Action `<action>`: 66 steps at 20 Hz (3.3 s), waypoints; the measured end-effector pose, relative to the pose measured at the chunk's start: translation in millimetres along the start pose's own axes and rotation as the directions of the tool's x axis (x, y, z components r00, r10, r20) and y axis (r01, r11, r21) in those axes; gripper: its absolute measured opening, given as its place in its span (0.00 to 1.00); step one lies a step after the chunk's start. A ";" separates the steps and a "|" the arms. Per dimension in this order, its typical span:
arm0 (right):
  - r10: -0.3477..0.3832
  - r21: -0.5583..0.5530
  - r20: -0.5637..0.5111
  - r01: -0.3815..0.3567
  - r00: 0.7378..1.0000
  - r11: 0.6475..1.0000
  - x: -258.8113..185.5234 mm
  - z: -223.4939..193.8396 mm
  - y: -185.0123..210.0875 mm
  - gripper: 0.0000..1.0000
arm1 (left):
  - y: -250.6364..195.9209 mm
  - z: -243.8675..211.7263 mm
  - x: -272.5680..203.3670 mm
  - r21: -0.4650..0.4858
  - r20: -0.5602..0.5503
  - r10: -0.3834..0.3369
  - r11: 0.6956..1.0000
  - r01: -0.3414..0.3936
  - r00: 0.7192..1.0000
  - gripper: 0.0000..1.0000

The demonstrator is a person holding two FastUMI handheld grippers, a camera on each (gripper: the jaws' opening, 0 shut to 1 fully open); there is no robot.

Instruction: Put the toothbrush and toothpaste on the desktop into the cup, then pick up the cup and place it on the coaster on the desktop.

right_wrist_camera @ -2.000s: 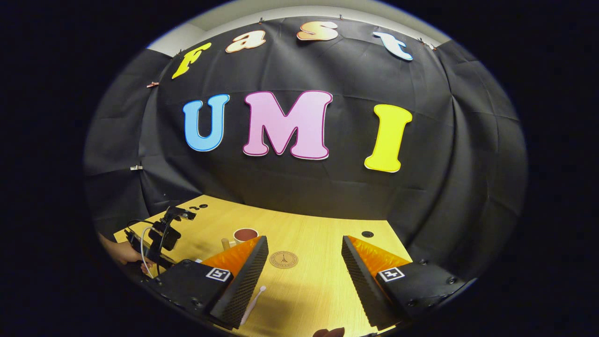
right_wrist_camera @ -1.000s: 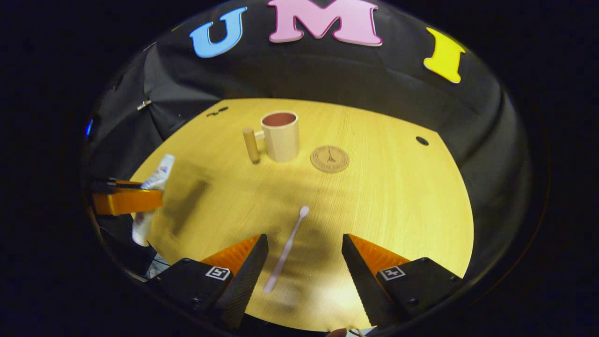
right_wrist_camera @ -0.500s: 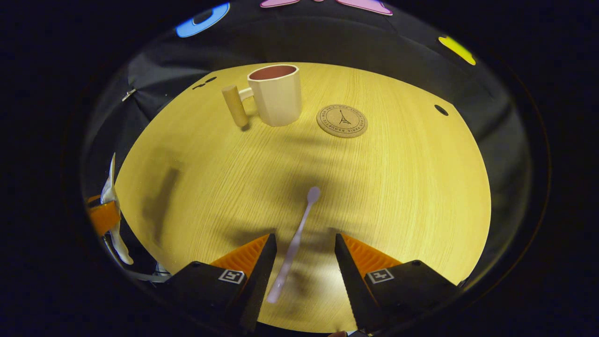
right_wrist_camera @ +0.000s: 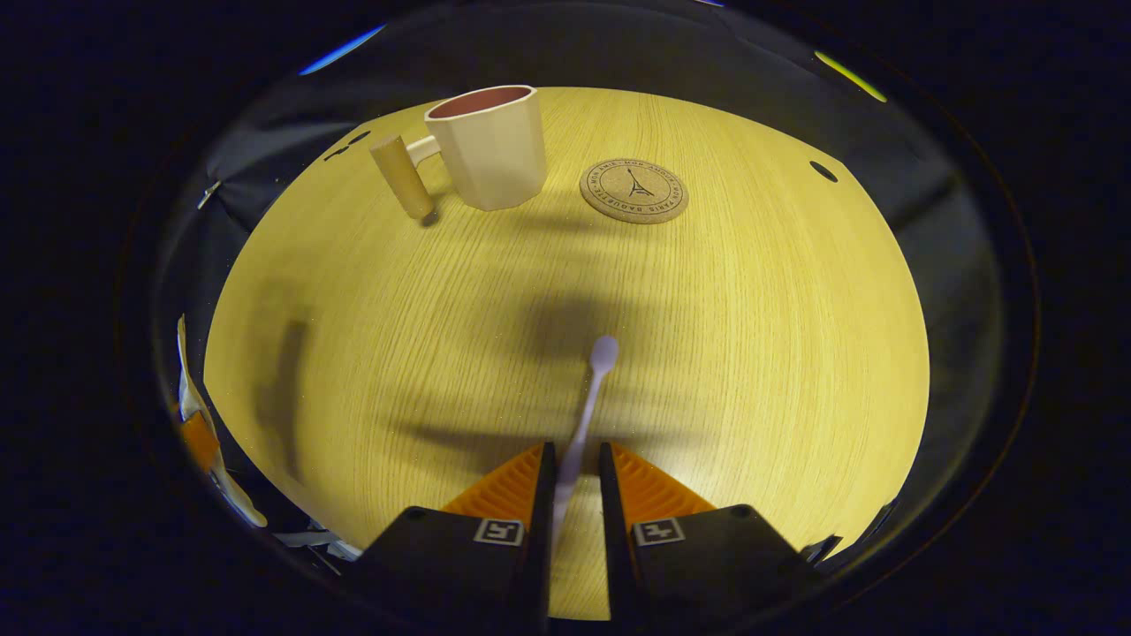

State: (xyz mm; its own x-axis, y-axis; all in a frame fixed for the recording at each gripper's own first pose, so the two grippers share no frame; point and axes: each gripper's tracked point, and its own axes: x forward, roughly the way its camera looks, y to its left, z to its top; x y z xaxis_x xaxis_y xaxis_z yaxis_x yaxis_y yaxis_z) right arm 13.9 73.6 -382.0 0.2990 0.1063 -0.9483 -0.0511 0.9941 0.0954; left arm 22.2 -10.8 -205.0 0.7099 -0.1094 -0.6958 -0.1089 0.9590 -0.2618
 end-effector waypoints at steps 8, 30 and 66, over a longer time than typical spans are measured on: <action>0.117 0.118 0.123 -0.132 0.985 0.984 -5.8 12.5 4.6 0.09 | -23.0 67.6 8.0 0.010 0.153 -0.096 0.995 0.096 0.984 0.19; 0.250 0.027 0.483 -0.300 0.839 0.953 -128.0 49.7 -28.3 0.08 | -132.0 298.3 73.2 0.179 0.567 -0.336 0.941 0.286 0.752 0.19; 0.366 0.059 0.592 -0.492 0.718 0.869 -151.9 111.1 -25.4 0.08 | -85.8 212.6 119.4 0.156 0.413 -0.192 0.978 0.139 0.890 0.72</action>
State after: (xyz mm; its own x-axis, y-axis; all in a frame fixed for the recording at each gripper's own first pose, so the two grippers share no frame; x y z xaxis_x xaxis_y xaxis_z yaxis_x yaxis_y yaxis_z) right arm 75.7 34.5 -206.8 0.7599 0.4521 -0.4670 -0.1351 0.8127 0.5668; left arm 264.2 -50.5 -123.4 0.9402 -0.1739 -0.2928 0.1008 0.9633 -0.2486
